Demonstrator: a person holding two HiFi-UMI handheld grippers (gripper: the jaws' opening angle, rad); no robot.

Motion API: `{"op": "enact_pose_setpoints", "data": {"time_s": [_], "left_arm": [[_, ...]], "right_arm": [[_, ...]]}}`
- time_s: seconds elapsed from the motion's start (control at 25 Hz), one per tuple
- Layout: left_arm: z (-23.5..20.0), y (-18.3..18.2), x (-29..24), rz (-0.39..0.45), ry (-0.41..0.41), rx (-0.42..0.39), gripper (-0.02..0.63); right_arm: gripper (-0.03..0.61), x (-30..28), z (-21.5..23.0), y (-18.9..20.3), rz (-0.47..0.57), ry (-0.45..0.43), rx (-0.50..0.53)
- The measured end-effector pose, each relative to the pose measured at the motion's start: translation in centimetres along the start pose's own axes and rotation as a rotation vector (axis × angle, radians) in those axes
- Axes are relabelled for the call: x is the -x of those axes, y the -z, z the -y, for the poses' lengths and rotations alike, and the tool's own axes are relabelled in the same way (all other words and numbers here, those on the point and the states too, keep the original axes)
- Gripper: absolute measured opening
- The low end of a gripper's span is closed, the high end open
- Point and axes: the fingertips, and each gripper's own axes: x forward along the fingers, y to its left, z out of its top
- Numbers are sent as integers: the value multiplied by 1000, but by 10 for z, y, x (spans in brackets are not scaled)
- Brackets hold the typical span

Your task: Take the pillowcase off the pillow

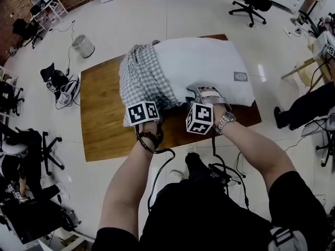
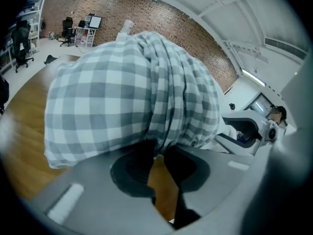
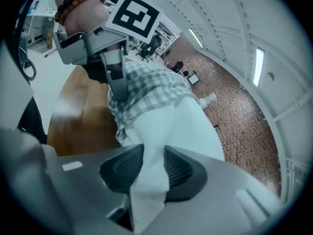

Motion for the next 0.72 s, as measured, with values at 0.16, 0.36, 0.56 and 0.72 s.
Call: {"op": "enact_pose_setpoints", "data": {"time_s": [0.16, 0.36, 0.56, 0.72], "left_arm": [[2, -1, 9, 28, -16, -36, 28], [-8, -4, 31, 59, -43, -42, 25], [-32, 0, 60, 76, -66, -37, 23], [-47, -4, 82, 103, -98, -24, 23]], "right_arm": [[26, 9, 5, 10, 4, 31, -14], [17, 28, 19, 20, 23, 77, 13], [17, 45, 22, 19, 25, 95, 16], [17, 54, 25, 18, 22, 96, 0]]}}
